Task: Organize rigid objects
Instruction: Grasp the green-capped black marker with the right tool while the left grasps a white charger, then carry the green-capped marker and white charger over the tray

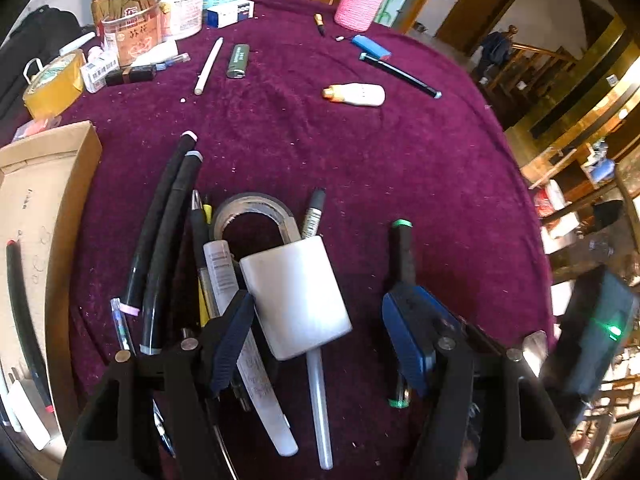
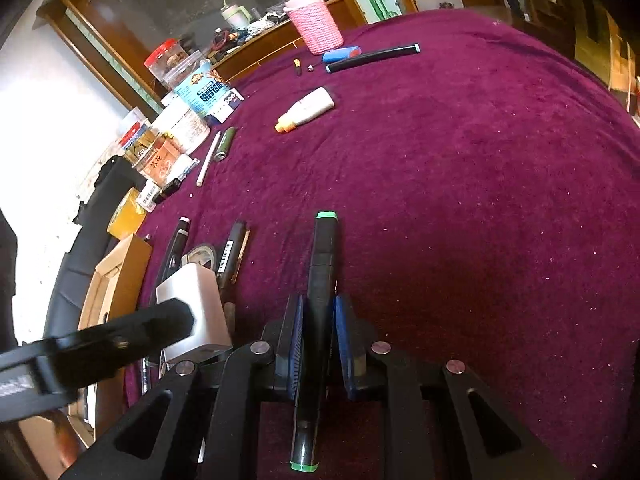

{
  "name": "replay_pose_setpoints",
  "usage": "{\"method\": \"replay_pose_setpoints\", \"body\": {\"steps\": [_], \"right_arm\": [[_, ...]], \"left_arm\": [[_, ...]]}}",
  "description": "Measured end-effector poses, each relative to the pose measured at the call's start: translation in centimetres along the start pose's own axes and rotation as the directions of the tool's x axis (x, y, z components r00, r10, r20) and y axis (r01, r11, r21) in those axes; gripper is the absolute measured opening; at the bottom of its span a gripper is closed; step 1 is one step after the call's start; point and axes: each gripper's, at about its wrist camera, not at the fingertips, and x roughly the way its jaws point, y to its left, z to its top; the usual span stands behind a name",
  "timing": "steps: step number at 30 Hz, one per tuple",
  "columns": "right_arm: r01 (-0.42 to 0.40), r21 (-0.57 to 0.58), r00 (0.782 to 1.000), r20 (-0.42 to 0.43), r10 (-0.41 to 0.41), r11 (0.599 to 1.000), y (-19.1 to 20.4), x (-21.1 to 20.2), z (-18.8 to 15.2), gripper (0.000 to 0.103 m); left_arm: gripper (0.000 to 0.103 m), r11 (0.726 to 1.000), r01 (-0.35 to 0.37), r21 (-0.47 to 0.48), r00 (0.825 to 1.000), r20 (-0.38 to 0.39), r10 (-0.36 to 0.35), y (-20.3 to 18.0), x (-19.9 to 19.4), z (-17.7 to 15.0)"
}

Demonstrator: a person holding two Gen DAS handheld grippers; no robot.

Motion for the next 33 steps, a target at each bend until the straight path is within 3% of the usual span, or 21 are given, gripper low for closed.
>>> {"method": "replay_pose_setpoints", "body": {"steps": [2, 6, 10, 22, 33], "right_arm": [[0.0, -0.004, 1.0, -0.001, 0.0, 1.0, 0.1, 0.1, 0.0, 0.016], [0.001, -0.011, 1.0, -0.005, -0.001, 1.0, 0.2, 0.2, 0.1, 0.016], [0.004, -0.017, 1.0, -0.006, -0.005, 1.0, 0.4, 0.3, 0.1, 0.016], [-0.046, -0.065, 0.999, 0.001, 0.046, 0.997, 1.4, 0.2, 0.2, 0.016], [-0.042, -0.175, 0.997, 0.063, 0.054, 0.984, 3.5, -0.7, -0.3, 0.016]], "left_arm": [[0.065, 1.0, -0.025, -0.005, 1.0, 0.008, 0.025, 0.1, 0.5, 0.1], [0.053, 0.997, -0.074, -0.007, 0.997, 0.013, 0.074, 0.2, 1.0, 0.2], [0.051, 0.997, -0.079, -0.009, 0.997, 0.015, 0.079, 0.6, 1.5, 0.1], [0.05, 0.997, 0.077, -0.023, 0.997, 0.021, -0.077, 1.6, -1.4, -2.6], [0.05, 0.99, 0.128, -0.067, 0.99, 0.072, -0.123, 5.2, -6.8, -5.9]]}}
